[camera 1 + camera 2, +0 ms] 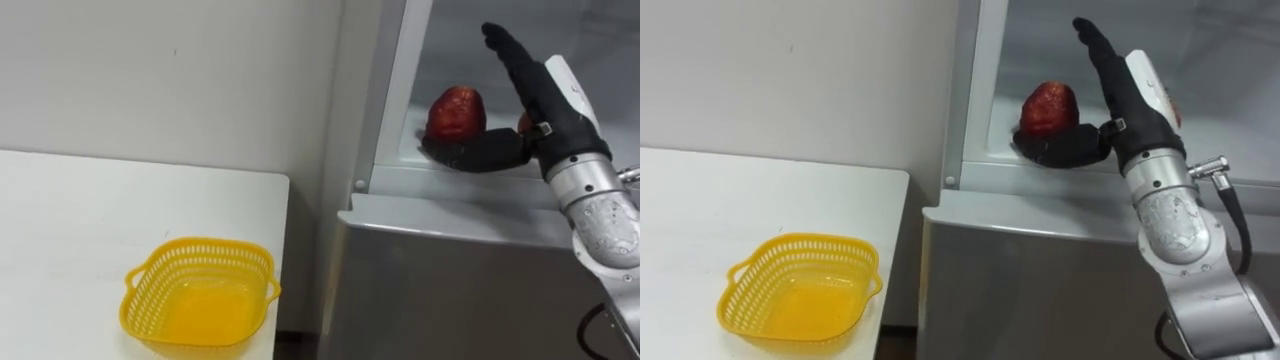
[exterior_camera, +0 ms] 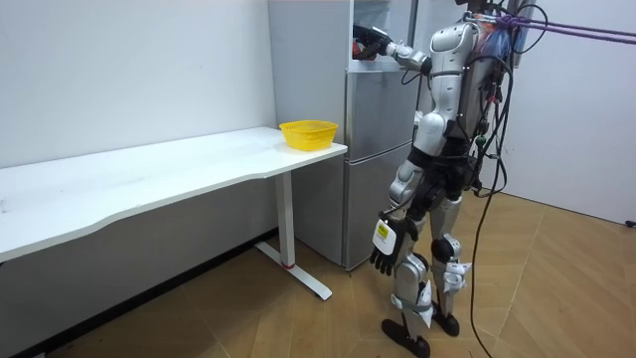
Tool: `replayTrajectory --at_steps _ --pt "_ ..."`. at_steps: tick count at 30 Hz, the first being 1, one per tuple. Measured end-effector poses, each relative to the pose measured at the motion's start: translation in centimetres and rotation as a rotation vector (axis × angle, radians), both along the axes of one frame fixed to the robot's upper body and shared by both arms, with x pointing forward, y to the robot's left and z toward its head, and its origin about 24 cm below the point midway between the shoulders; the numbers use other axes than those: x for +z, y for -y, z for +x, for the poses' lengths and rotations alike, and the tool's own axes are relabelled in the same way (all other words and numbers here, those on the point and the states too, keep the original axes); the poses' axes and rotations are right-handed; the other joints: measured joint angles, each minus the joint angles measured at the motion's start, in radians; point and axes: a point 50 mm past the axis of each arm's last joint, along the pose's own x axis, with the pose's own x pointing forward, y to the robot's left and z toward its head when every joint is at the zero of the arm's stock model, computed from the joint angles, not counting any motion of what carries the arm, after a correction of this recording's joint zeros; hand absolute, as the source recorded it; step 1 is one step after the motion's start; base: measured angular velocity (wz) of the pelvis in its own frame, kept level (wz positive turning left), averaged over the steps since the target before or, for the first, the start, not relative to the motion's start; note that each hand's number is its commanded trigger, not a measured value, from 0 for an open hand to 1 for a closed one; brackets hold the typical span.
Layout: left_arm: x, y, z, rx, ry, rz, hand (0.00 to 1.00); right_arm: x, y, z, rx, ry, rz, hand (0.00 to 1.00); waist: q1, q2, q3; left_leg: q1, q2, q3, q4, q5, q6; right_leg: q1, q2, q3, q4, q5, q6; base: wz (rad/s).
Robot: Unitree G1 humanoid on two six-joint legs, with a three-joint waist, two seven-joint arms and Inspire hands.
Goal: Retrieve from the upper fridge
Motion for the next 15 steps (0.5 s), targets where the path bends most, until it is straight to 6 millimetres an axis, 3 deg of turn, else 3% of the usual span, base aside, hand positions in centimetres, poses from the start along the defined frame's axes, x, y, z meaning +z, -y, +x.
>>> replayTrajectory --at_steps 8,12,15 --pt "0.23 -0.17 0.49 -0.016 0.011 0.014 0.0 0.04 -0.01 0.33 0.033 -0.053 0.016 0.0 -0.003 -0.003 -0.0023 -0.008 -0.003 0.004 0.006 0.003 0.004 -0.005 -0.003 0.008 0.001 0.0 -0.001 0.0" --pt "0.41 -0.49 0.86 0.003 0.02 0.027 0.0 0.24 0.04 0.56 0.087 -0.117 0.048 0.0 -0.004 -0.019 -0.0153 -0.013 -0.003 0.007 0.006 0.004 0.004 -0.015 -0.002 0.015 0.001 0.001 -0.002 -0.04" --pt "0.43 -0.53 0.97 0.006 0.02 0.034 0.0 0.48 0.46 0.94 0.111 -0.159 0.069 0.0 -0.003 -0.016 -0.0128 -0.009 -0.002 0.008 0.005 0.004 0.004 -0.016 0.0 0.018 0.002 0.001 -0.002 -0.01"
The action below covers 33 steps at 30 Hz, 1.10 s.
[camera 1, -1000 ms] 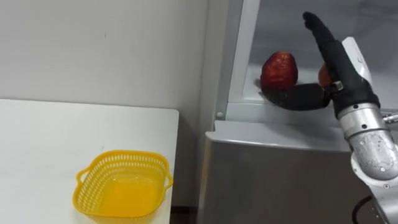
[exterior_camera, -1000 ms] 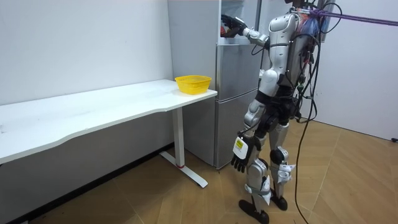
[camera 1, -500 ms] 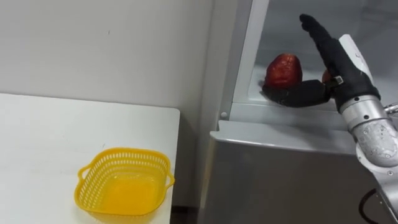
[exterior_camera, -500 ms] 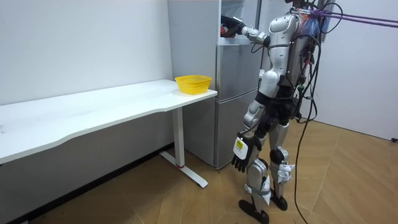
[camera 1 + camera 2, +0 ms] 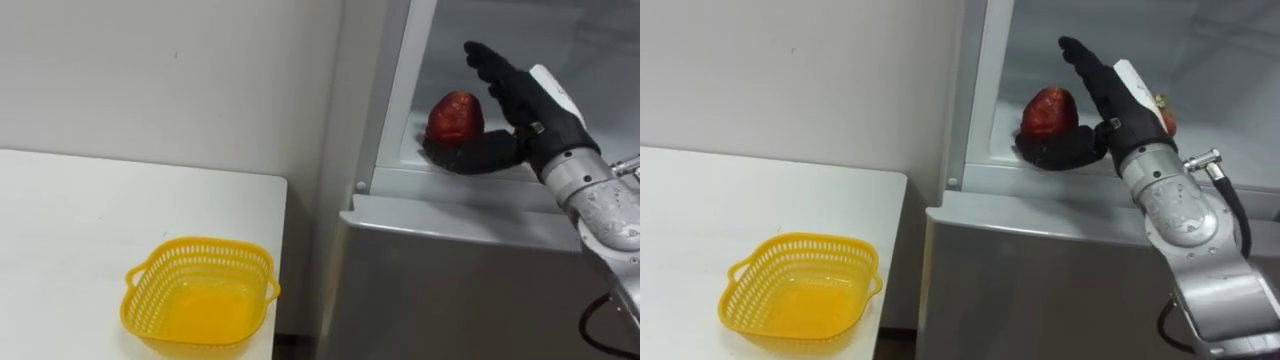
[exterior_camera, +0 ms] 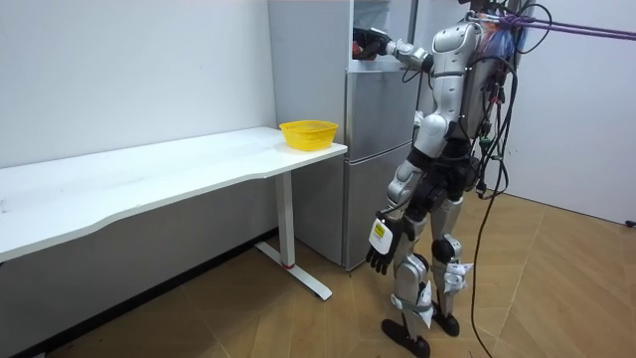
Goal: Retrieve from the upper fridge
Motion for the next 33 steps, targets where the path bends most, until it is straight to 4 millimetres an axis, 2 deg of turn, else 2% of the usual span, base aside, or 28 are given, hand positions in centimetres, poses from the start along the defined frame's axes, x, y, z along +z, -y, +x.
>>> replayTrajectory --at_steps 3,4,5,6,7,10,18,24,33 --pt "0.03 -0.03 0.02 0.002 -0.001 0.005 0.0 0.02 0.48 0.61 0.01 -0.051 0.027 0.0 0.004 0.005 0.0035 0.003 0.002 0.001 -0.004 0.0 0.0 0.001 0.0 0.002 0.0 0.001 -0.001 -0.01" --pt "0.05 -0.03 0.03 0.003 -0.001 0.006 0.0 0.0 0.56 0.67 0.017 -0.062 0.034 0.13 0.005 0.007 0.0049 0.004 0.003 0.001 -0.005 0.0 0.0 0.001 0.0 0.002 0.001 0.001 -0.002 0.0" --pt "0.06 -0.03 0.04 0.003 -0.001 0.006 0.0 0.02 0.53 0.67 0.022 -0.065 0.035 0.45 0.006 0.009 0.0065 0.005 0.003 0.001 -0.006 0.0 -0.001 0.001 0.0 0.003 0.001 0.001 -0.002 -0.05" --pt "0.08 -0.01 0.1 0.003 0.0 0.006 0.0 0.1 0.43 0.69 0.037 -0.069 0.036 0.84 0.009 0.01 0.0072 0.008 0.004 0.005 -0.007 0.0 -0.001 0.002 0.001 0.007 0.001 0.002 -0.002 -0.11" --pt "0.1 0.02 0.21 0.002 0.003 0.005 0.0 0.14 0.41 0.69 0.046 -0.072 0.037 1.0 0.016 0.014 0.0092 0.012 0.006 0.011 -0.009 0.0 -0.001 0.002 0.002 0.013 0.001 0.002 -0.004 -0.13" --pt "0.16 0.0 0.43 0.001 0.011 0.007 0.0 0.13 0.39 0.68 0.053 -0.077 0.035 1.0 0.021 0.019 0.0099 0.013 0.005 0.013 -0.014 0.002 -0.003 0.002 0.003 0.016 0.001 0.003 -0.004 -0.04" --pt "0.14 0.05 0.38 0.002 0.007 0.004 0.0 0.37 0.29 0.77 0.062 -0.082 0.033 1.0 0.029 0.012 0.006 0.016 0.003 0.014 -0.021 0.004 -0.005 0.002 0.008 0.019 0.0 0.003 -0.004 -0.01" --pt "0.13 0.06 0.35 0.002 0.005 0.001 0.0 0.11 0.08 0.84 0.074 -0.1 0.02 1.0 0.031 0.006 0.0101 0.025 0.004 0.013 -0.023 0.004 -0.005 0.013 0.009 0.019 -0.002 0.003 -0.004 0.0" --pt "0.18 0.06 0.69 0.003 0.007 0.005 0.0 0.08 0.07 0.88 0.064 -0.108 -0.021 1.0 0.044 0.004 0.0105 0.028 0.004 0.01 -0.023 0.004 -0.005 0.015 0.007 0.018 -0.002 0.003 -0.004 0.0"
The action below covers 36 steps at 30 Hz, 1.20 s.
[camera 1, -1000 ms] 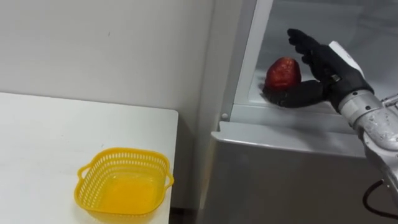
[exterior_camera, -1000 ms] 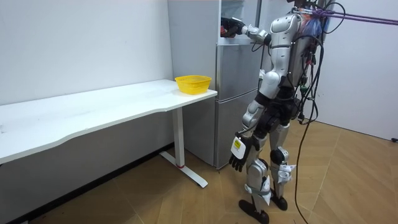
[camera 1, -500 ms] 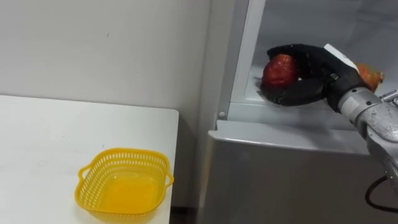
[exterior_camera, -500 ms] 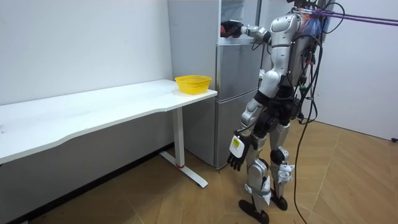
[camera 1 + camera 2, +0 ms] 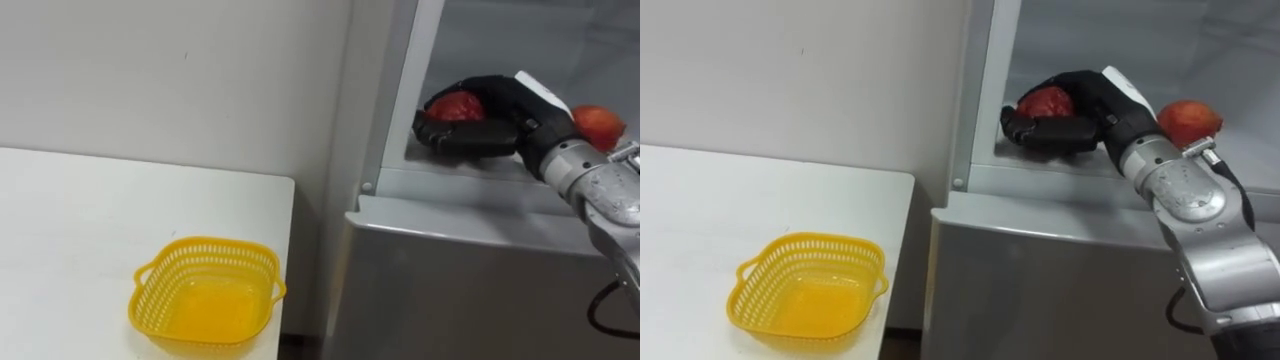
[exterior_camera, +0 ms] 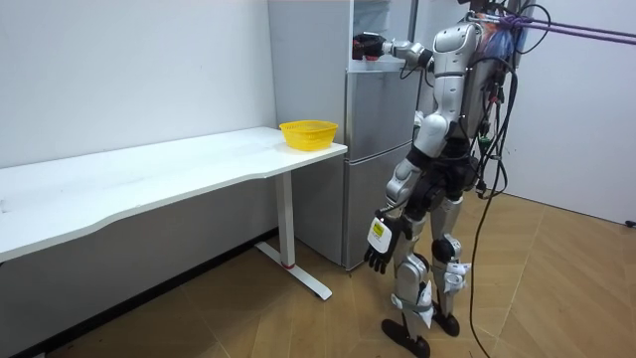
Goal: Retrieve from the upper fridge
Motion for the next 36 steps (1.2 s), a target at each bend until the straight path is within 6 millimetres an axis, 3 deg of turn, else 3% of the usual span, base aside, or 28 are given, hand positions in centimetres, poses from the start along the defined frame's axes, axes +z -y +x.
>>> replayTrajectory --at_steps 9,15,22,26,29,31,33,36 --pt "0.1 0.0 0.6 0.001 0.016 0.015 0.0 0.0 0.1 0.0 -0.012 0.0 -0.011 1.0 -0.005 0.0 -0.0008 -0.006 -0.002 -0.01 0.0 0.0 0.0 0.0 -0.001 -0.022 0.0 0.0 0.0 0.03" --pt "0.1 -0.1 0.6 0.017 0.023 0.015 0.0 0.4 -0.2 -0.1 0.001 0.018 -0.001 1.0 -0.021 -0.005 -0.008 -0.018 -0.002 -0.009 0.006 0.001 0.0 -0.016 -0.001 -0.021 0.001 0.0 0.0 0.01" --pt "0.1 -0.1 0.2 0.016 0.015 0.018 0.0 0.5 -0.4 -0.1 -0.016 0.036 0.021 1.0 -0.021 -0.002 -0.0072 -0.018 -0.001 0.002 0.005 0.001 0.001 -0.016 -0.008 -0.024 0.001 0.0 0.0 0.0" --pt "0.0 0.1 0.4 0.003 0.018 0.015 0.0 0.3 -0.9 -0.1 -0.045 0.06 0.021 1.0 -0.019 0.011 -0.0075 -0.017 0.0 0.004 0.007 0.001 0.001 -0.016 -0.008 -0.022 0.001 0.0 0.001 0.0" --pt "0.0 0.2 0.3 0.026 0.029 0.011 0.0 1.3 -2.1 -0.5 -0.058 0.138 0.013 1.0 -0.025 0.035 -0.0058 -0.019 0.0 0.003 0.008 0.001 0.001 -0.018 -0.009 -0.022 0.001 0.0 0.001 0.0" --pt "-0.1 0.4 0.4 0.044 0.038 0.01 0.0 2.1 -2.8 -1.5 -0.057 0.215 0.011 1.0 -0.026 0.054 -0.0109 -0.017 -0.001 0.004 0.005 0.001 0.001 -0.018 -0.009 -0.022 0.001 0.0 0.001 0.0" --pt "-0.1 0.6 0.5 0.053 0.052 0.007 0.0 2.6 -3.2 -2.2 -0.049 0.26 0.024 1.0 -0.026 0.062 -0.0144 -0.014 -0.001 0.004 0.003 0.002 0.002 -0.016 -0.009 -0.021 0.001 0.0 0.001 0.0" --pt "-0.1 0.7 0.6 0.064 0.08 0.001 0.0 2.6 -3.7 -3.1 -0.052 0.317 0.039 1.0 -0.022 0.063 -0.0124 -0.005 0.0 0.008 0.002 0.003 0.001 -0.01 -0.009 -0.019 0.001 0.0 0.001 -0.03"
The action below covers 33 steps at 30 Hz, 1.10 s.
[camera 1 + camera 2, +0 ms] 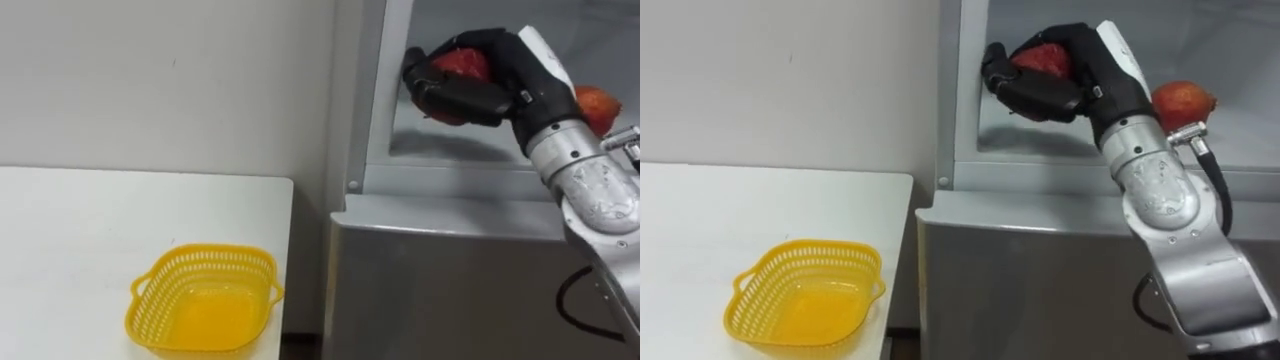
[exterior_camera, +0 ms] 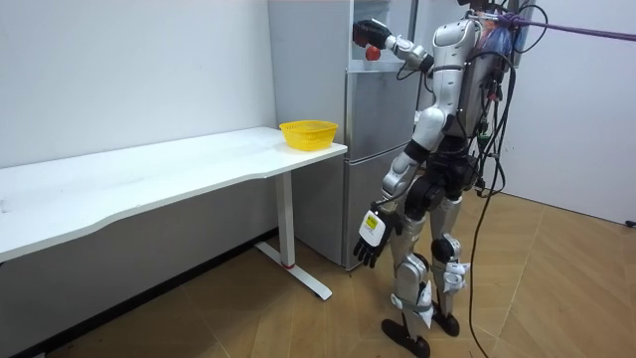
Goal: Retrieve from the upper fridge
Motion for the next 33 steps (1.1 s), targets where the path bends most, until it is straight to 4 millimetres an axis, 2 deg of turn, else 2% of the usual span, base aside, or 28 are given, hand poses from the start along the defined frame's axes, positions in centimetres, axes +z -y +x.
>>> replayTrajectory --at_steps 5,7,13,19,24,26,30,33 --pt "-0.4 0.6 -0.6 0.029 0.001 -0.018 0.0 -0.8 -1.5 -1.5 -0.022 0.082 0.027 1.0 -0.008 0.003 0.0095 0.005 -0.001 0.003 -0.003 0.0 0.001 0.007 0.0 -0.002 0.0 0.0 0.0 -0.01" --pt "-0.5 0.8 -0.8 0.023 -0.007 -0.018 0.0 -0.6 -2.2 -3.0 -0.015 0.148 0.027 1.0 -0.008 0.006 0.0117 0.0 -0.001 -0.002 -0.006 -0.001 0.001 0.006 0.002 -0.001 0.0 0.0 0.0 0.0" --pt "-0.6 1.0 -0.9 -0.001 -0.002 -0.012 0.0 0.7 -3.6 -5.4 0.013 0.333 0.008 1.0 -0.001 0.007 0.0124 -0.01 0.0 0.004 -0.003 0.0 0.002 -0.006 0.006 0.011 0.002 0.0 0.0 -0.02" --pt "-0.7 1.0 -1.0 -0.003 0.008 -0.021 0.0 2.3 -5.3 -8.1 0.014 0.558 -0.082 1.0 0.009 0.007 0.0122 -0.01 0.0 0.002 -0.008 0.0 0.002 -0.006 0.006 -0.005 0.0 0.0 0.0 0.03" --pt "-0.7 1.1 -0.9 -0.01 0.02 -0.027 0.0 2.5 -6.8 -9.4 0.089 0.645 -0.096 1.0 0.016 0.005 0.012 -0.006 -0.001 0.001 -0.014 0.001 0.002 -0.004 0.004 -0.005 -0.001 0.0 0.0 0.0" --pt "-0.7 1.0 -0.8 -0.01 0.021 -0.027 0.0 2.4 -7.1 -9.5 0.098 0.655 -0.098 1.0 0.023 0.002 0.0136 -0.006 -0.001 0.001 -0.016 0.001 0.002 -0.004 0.004 -0.006 -0.001 0.0 0.0 -0.02" --pt "-0.5 0.5 -0.5 -0.026 0.024 -0.016 0.0 2.0 -8.2 -9.7 0.1 0.669 -0.128 1.0 0.03 -0.022 0.0176 -0.011 -0.001 0.0 -0.014 0.002 0.0 -0.005 0.005 -0.02 -0.001 0.0 0.0 0.05" --pt "-0.4 0.2 -0.4 -0.063 0.013 0.002 0.0 1.6 -8.9 -9.7 0.118 0.665 -0.161 1.0 0.039 -0.038 0.0148 -0.014 -0.004 -0.021 -0.014 0.002 0.0 -0.004 0.004 -0.032 -0.001 0.0 0.001 0.09"
